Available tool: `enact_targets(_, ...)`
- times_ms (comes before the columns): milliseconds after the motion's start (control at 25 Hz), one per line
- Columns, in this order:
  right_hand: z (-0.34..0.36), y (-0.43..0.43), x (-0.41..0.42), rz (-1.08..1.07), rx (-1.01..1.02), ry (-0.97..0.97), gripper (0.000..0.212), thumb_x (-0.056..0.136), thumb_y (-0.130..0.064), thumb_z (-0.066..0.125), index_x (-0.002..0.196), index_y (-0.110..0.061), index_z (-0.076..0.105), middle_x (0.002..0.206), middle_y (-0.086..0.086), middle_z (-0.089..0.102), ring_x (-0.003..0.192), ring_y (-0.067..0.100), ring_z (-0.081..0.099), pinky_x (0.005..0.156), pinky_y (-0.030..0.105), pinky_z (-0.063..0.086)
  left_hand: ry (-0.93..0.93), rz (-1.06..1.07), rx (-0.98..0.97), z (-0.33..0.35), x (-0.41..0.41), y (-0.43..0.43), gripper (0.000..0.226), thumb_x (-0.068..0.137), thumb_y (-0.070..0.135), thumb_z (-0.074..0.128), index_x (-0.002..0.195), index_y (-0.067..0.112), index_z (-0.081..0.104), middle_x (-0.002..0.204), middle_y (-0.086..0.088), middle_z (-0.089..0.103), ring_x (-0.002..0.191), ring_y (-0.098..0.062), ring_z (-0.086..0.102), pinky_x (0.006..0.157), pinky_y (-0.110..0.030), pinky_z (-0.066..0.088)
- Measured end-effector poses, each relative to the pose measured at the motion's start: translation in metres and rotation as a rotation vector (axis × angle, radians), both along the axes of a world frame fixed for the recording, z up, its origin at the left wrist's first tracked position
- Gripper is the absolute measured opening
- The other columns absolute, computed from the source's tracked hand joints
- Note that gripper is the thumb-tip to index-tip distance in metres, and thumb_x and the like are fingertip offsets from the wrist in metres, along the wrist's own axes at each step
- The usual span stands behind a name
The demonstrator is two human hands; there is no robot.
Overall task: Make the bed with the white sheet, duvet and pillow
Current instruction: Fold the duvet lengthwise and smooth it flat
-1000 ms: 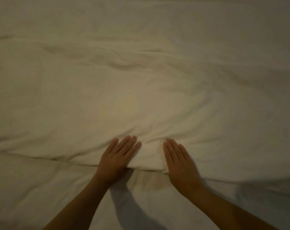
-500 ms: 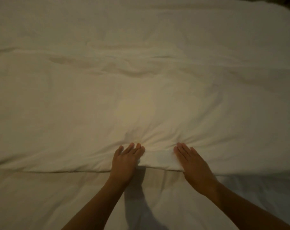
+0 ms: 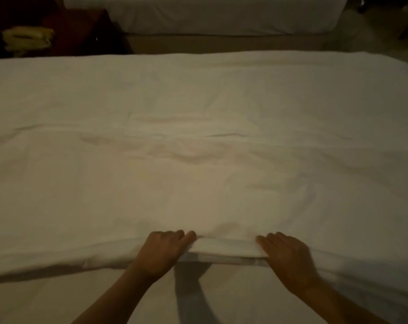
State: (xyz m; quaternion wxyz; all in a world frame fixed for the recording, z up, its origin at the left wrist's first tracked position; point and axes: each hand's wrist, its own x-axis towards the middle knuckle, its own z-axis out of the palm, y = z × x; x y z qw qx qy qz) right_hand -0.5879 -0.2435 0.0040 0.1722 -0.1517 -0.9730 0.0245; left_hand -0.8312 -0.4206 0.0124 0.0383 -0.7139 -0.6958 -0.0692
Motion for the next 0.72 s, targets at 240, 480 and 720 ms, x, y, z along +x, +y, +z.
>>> enact_targets(240, 0.061, 0.109, -0.072, 0.015, 0.12, 0.085, 0.018, 0.075, -0.019, 0.048, 0.093, -0.014, 0.05, 0.062, 0.006, 0.062, 0.049, 0.023, 0.06, 0.04, 0.022, 0.043, 0.122, -0.144, 0.168, 0.054, -0.094, 0.122, 0.026, 0.073, 0.025, 0.041, 0.098, 0.023, 0.044, 0.054, 0.001, 0.053, 0.035, -0.019, 0.05, 0.031, -0.02, 0.028)
enact_targets(480, 0.145, 0.277, -0.224, 0.018, 0.355, 0.093, 0.015, 0.076, -0.022, 0.047, 0.086, -0.013, 0.052, 0.055, 0.011, 0.055, 0.042, 0.025, 0.055, 0.038, 0.023, 0.037, 0.227, -0.08, 0.25, 0.136, -0.226, 0.271, 0.029, 0.082, 0.032, 0.039, 0.107, 0.019, 0.043, 0.066, -0.008, 0.06, 0.042, -0.024, 0.057, 0.034, -0.024, 0.034)
enact_targets(720, 0.074, 0.413, -0.357, -0.387, 0.199, -0.112, 0.028, 0.096, -0.032, 0.047, 0.104, -0.009, 0.062, 0.094, 0.018, 0.062, 0.085, 0.035, 0.059, 0.065, 0.038, 0.038, 0.274, 0.418, -0.091, 0.066, -0.31, 0.437, 0.032, 0.099, 0.036, 0.042, 0.129, 0.025, 0.039, 0.107, -0.006, 0.061, 0.092, -0.029, 0.063, 0.071, -0.035, 0.042)
